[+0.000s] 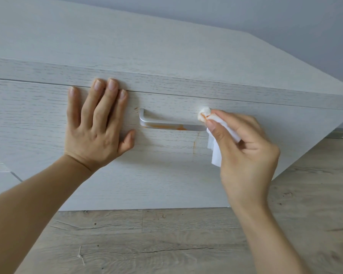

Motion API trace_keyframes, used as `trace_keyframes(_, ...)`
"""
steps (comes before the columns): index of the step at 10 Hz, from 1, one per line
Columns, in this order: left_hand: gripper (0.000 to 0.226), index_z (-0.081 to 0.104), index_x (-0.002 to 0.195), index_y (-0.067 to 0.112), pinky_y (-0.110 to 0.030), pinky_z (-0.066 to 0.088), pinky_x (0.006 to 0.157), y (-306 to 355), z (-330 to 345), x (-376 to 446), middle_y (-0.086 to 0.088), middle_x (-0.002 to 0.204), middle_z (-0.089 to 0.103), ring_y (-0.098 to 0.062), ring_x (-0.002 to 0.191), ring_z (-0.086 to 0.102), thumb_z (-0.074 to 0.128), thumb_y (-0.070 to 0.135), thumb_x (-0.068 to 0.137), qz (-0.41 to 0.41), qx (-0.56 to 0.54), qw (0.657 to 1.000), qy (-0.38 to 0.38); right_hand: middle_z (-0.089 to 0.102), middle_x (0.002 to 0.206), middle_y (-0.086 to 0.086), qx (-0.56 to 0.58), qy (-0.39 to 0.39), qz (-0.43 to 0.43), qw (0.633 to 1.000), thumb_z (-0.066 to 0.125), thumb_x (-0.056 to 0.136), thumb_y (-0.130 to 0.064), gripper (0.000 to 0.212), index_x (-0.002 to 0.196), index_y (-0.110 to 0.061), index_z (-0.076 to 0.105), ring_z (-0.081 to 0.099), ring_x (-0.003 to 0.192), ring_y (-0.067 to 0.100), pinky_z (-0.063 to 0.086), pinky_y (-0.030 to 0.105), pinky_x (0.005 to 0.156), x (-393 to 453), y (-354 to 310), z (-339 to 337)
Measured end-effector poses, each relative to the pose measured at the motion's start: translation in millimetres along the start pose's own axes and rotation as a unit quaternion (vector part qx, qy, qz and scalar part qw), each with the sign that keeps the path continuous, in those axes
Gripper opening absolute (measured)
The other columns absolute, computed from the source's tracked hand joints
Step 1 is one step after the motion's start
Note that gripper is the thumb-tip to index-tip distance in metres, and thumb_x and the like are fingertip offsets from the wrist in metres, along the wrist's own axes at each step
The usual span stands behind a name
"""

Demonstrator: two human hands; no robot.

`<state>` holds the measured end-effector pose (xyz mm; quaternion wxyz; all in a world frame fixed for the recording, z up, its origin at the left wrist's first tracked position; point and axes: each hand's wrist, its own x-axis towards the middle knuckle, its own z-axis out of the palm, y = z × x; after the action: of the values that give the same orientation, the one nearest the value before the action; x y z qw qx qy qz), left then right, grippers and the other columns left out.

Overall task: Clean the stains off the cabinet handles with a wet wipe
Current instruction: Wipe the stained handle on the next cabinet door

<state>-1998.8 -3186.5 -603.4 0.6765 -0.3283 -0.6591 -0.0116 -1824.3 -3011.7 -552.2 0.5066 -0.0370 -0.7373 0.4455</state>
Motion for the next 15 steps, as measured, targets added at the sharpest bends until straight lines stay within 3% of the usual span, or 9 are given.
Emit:
trace_keyframes(1, 0.069, 0.019, 0.149, -0.003, -0.05, 0.009, 0.117, -0.4, -0.1, 0.3, -0.014, 0.159, 0.004, -0.03, 0.146, 0.01, 0.027, 0.043, 0.098, -0.001, -0.003, 1.0, 0.0, 0.058, 0.103, 0.004, -0.049, -0.012, -0.029, 0.998, 0.062, 0.094, -0.016, 0.02, 0.112, -0.009, 0.069, 0.062, 0.092, 0.011, 0.049, 0.014, 0.082, -5.4, 6.4, 7.3)
trace_keyframes(3, 0.07, 0.018, 0.149, -0.002, -0.05, 0.009, 0.118, 0.5, 0.2, 0.0, -0.014, 0.159, 0.005, -0.03, 0.146, 0.01, 0.027, 0.043, 0.097, 0.001, 0.001, 1.0, -0.001, 0.061, 0.103, 0.0, -0.048, -0.033, -0.017, 0.998, 0.054, 0.095, -0.006, 0.023, 0.115, -0.003, 0.066, 0.058, 0.097, -0.005, 0.045, 0.006, 0.084, -8.9, 1.7, 6.3)
trace_keyframes(5, 0.07, 0.018, 0.15, -0.002, -0.05, 0.008, 0.118, -0.1, 0.0, 0.4, -0.014, 0.159, 0.004, -0.029, 0.146, 0.01, 0.028, 0.043, 0.097, 0.0, 0.003, 1.0, 0.0, 0.067, 0.101, -0.001, -0.013, -0.043, 0.026, 0.999, 0.064, 0.091, -0.011, 0.022, 0.112, -0.019, 0.066, 0.065, 0.091, 0.002, 0.05, 0.015, 0.082, 2.2, 2.2, -0.6)
trace_keyframes(7, 0.07, 0.018, 0.15, -0.002, -0.049, 0.007, 0.118, 1.0, -0.4, 0.0, -0.013, 0.159, 0.003, -0.029, 0.146, 0.009, 0.028, 0.043, 0.097, -0.001, 0.003, 1.0, -0.006, 0.064, 0.095, 0.0, -0.087, -0.039, -0.035, 0.995, 0.065, 0.09, -0.01, 0.017, 0.105, -0.013, 0.072, 0.059, 0.087, -0.008, 0.042, 0.006, 0.077, -0.1, 7.2, -3.0)
trace_keyframes(9, 0.069, 0.018, 0.15, -0.002, -0.05, 0.008, 0.118, 0.8, -0.5, -0.2, -0.014, 0.159, 0.004, -0.029, 0.146, 0.009, 0.026, 0.043, 0.098, 0.0, 0.002, 1.0, -0.006, 0.059, 0.095, 0.002, -0.096, -0.007, -0.091, 0.991, 0.067, 0.087, 0.003, 0.02, 0.105, -0.005, 0.069, 0.056, 0.092, -0.011, 0.043, 0.006, 0.082, -14.4, 12.7, -7.3)
trace_keyframes(10, 0.067, 0.017, 0.149, -0.003, -0.05, 0.008, 0.118, 0.3, 0.3, -0.6, -0.015, 0.159, 0.003, -0.03, 0.146, 0.009, 0.025, 0.04, 0.099, 0.005, 0.004, 1.0, -0.008, 0.059, 0.1, 0.003, -0.07, 0.02, -0.081, 0.994, 0.062, 0.091, 0.002, 0.02, 0.108, -0.005, 0.067, 0.06, 0.097, -0.005, 0.047, 0.013, 0.086, -12.4, 17.6, -16.1)
trace_keyframes(12, 0.066, 0.015, 0.15, -0.002, -0.05, 0.005, 0.118, -0.2, -0.7, -0.1, -0.013, 0.159, 0.001, -0.029, 0.147, 0.007, 0.027, 0.038, 0.099, 0.001, -0.008, 1.0, -0.011, 0.065, 0.104, -0.006, -0.011, -0.029, -0.022, 0.999, 0.061, 0.091, -0.007, 0.025, 0.117, -0.01, 0.062, 0.063, 0.1, -0.003, 0.046, 0.012, 0.089, -10.3, 22.4, -4.2)
trace_keyframes(13, 0.066, 0.015, 0.15, -0.003, -0.05, 0.005, 0.118, -0.3, -0.6, -1.0, -0.014, 0.159, 0.001, -0.029, 0.147, 0.007, 0.026, 0.039, 0.099, 0.003, -0.007, 1.0, -0.011, 0.066, 0.105, -0.008, 0.014, -0.008, 0.007, 1.0, 0.06, 0.091, -0.005, 0.026, 0.117, -0.01, 0.061, 0.063, 0.101, -0.004, 0.046, 0.011, 0.09, -15.2, 25.5, -0.6)
trace_keyframes(15, 0.066, 0.016, 0.15, -0.003, -0.05, 0.006, 0.118, -0.1, 0.7, -0.9, -0.014, 0.159, 0.002, -0.03, 0.146, 0.008, 0.023, 0.04, 0.099, 0.006, 0.003, 1.0, -0.006, 0.066, 0.106, 0.004, -0.003, 0.024, -0.034, 0.999, 0.06, 0.09, -0.003, 0.025, 0.116, -0.004, 0.062, 0.065, 0.099, 0.004, 0.049, 0.016, 0.09, -15.8, 24.7, 5.2)
